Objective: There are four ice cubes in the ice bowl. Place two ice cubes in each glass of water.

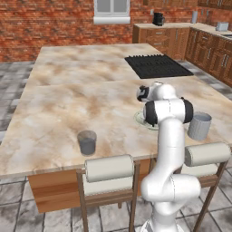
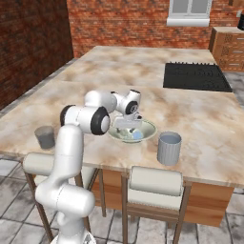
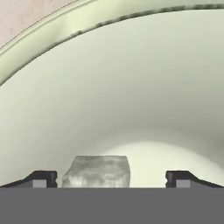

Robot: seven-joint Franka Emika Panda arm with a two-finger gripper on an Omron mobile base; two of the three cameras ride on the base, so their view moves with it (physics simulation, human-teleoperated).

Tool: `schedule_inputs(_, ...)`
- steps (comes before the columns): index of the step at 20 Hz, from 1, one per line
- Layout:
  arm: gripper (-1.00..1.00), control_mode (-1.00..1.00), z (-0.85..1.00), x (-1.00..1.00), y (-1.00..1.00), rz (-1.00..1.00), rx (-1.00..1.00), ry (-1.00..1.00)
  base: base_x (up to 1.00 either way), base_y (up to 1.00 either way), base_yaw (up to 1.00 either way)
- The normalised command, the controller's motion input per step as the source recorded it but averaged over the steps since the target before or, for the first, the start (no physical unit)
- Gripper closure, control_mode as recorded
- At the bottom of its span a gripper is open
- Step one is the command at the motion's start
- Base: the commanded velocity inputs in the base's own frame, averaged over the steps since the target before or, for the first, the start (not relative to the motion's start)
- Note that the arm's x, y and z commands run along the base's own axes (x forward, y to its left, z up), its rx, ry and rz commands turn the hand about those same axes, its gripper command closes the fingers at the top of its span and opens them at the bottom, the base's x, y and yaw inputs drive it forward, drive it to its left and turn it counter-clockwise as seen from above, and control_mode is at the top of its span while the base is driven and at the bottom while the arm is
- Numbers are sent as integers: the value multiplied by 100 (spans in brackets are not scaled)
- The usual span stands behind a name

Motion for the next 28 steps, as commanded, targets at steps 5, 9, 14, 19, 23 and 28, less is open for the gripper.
schedule_inputs(5, 100, -100, -49, -43, -6, 0, 0, 1, 0, 0, 0)
schedule_inputs(9, 100, -100, -45, -68, -12, 0, 5, 0, 0, 0, 0)
schedule_inputs(14, 100, -100, -2, -69, 2, 0, 6, -14, 0, 0, 0)
schedule_inputs(19, 100, -100, 75, -64, 16, -1, 5, -22, 0, 0, 0)
schedule_inputs(23, 100, -100, 98, -66, 35, -4, 3, -21, 0, 0, 0)
schedule_inputs(28, 100, -100, 72, -69, 71, -12, 2, -11, 0, 0, 0)
